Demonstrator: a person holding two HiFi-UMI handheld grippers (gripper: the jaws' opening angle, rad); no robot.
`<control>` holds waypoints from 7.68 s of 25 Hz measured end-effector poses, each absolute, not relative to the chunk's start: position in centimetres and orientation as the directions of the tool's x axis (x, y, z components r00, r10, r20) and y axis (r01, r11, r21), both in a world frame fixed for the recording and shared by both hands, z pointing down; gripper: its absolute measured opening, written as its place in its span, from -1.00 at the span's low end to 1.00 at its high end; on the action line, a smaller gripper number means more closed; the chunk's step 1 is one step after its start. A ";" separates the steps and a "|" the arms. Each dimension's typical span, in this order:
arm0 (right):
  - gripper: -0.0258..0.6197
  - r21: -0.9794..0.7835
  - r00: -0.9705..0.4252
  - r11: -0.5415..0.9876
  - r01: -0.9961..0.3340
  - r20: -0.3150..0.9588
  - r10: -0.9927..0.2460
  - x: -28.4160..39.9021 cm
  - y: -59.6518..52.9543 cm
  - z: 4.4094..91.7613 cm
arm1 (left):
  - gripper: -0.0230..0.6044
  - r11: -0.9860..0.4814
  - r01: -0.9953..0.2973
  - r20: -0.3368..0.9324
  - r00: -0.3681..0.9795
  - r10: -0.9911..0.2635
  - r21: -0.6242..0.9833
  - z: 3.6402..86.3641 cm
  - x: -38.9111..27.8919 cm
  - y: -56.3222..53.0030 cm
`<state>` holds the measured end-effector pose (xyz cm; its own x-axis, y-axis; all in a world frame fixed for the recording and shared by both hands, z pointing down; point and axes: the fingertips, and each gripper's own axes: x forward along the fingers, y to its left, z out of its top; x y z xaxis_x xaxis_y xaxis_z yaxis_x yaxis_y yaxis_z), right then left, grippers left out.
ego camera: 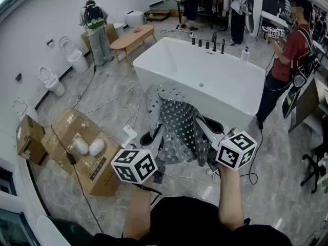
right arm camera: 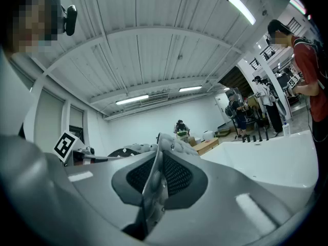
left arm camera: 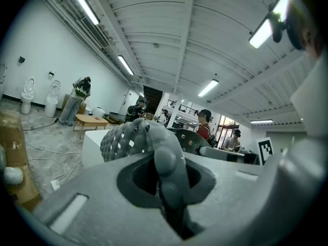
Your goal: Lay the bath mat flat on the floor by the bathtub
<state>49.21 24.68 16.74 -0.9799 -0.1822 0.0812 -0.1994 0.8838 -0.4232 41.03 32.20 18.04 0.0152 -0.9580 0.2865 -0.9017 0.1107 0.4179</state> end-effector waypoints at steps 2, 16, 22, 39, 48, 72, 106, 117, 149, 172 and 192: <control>-0.84 -0.425 -0.981 0.884 -0.194 0.081 -0.177 49.2 24.5 17.0 | -0.82 0.115 -0.902 0.289 0.012 -0.957 0.416 18.2 41.1 32.1; -0.84 -0.441 -0.978 0.874 -0.206 0.110 -0.175 49.4 24.4 18.2 | -0.82 0.164 -0.889 0.321 -0.020 -0.947 0.428 19.3 40.4 32.7; -0.84 -0.454 -0.980 0.869 -0.196 0.103 -0.168 50.5 24.1 18.8 | -0.82 0.164 -0.890 0.326 -0.019 -0.945 0.425 19.6 41.6 32.3; -0.84 -0.490 -0.965 0.832 -0.259 0.172 -0.199 45.4 22.0 22.3 | -0.82 0.165 -0.860 0.356 0.021 -0.934 0.482 22.9 36.3 30.8; -0.84 -0.483 -0.966 0.839 -0.253 0.169 -0.194 35.0 20.7 22.7 | -0.82 0.160 -0.857 0.352 0.026 -0.936 0.490 23.5 25.8 29.0; -0.85 -0.420 -0.948 0.867 -0.268 0.273 -0.161 23.7 19.4 24.0 | -0.82 0.186 -0.783 0.317 0.015 -0.948 0.594 25.6 15.0 28.3; -0.85 -0.611 -0.965 0.757 -0.233 0.244 -0.101 8.2 3.0 32.8 | -0.82 0.267 -0.804 0.485 0.030 -0.874 0.532 31.8 0.3 11.7; -0.84 -0.640 -0.968 0.727 -0.249 0.154 -0.196 9.1 -2.4 32.6 | -0.82 0.189 -0.858 0.492 0.083 -0.867 0.478 30.6 -1.1 6.8; -0.84 -0.615 -0.817 0.550 -0.565 0.324 -0.477 8.3 -7.5 39.9 | -0.83 -0.133 -0.861 0.569 0.432 -0.700 0.490 40.2 -5.4 -4.5; -0.84 -0.576 -0.556 0.236 -0.783 0.476 -0.681 4.9 -7.0 50.8 | -0.83 -0.230 -0.797 0.659 0.595 -0.461 0.559 54.4 -11.9 -6.4; -0.85 -0.619 -0.631 0.263 -0.740 0.505 -0.589 4.6 -5.7 59.5 | -0.83 -0.168 -0.810 0.681 0.569 -0.462 0.562 63.0 -13.2 -4.2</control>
